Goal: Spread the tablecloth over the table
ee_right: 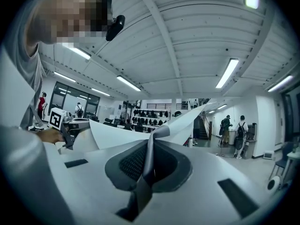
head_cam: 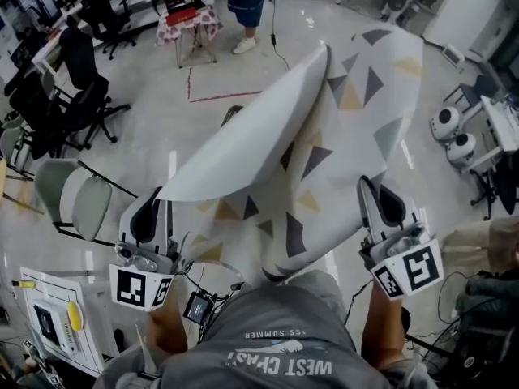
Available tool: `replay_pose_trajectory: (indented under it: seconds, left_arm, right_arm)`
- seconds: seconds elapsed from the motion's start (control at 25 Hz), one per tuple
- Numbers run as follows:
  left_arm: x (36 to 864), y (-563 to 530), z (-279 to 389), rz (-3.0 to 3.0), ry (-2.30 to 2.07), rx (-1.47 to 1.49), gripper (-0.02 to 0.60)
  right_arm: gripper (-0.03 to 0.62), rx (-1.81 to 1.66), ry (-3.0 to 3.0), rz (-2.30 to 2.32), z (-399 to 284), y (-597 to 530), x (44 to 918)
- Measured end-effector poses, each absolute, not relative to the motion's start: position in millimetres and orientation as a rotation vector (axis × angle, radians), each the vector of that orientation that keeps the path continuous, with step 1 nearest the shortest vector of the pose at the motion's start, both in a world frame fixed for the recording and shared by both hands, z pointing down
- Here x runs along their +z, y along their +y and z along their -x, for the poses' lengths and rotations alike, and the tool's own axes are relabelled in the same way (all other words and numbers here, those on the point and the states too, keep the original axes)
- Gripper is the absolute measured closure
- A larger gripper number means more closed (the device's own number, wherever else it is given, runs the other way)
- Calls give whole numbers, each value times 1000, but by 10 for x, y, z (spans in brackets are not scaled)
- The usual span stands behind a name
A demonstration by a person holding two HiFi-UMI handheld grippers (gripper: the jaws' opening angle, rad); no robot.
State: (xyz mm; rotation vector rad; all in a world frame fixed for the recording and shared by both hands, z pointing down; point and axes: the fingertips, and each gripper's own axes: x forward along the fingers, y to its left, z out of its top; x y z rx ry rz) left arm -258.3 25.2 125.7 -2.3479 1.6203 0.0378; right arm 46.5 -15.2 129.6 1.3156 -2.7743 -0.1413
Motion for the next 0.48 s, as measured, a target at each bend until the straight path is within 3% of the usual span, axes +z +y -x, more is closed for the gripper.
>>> replay_pose_trajectory:
  seconds: [0.48]
  left_arm:
    - [1557, -241, 2724, 2372, 1698, -26, 581]
  right_arm:
    - [577, -51, -2735, -1301, -428, -675, 1636]
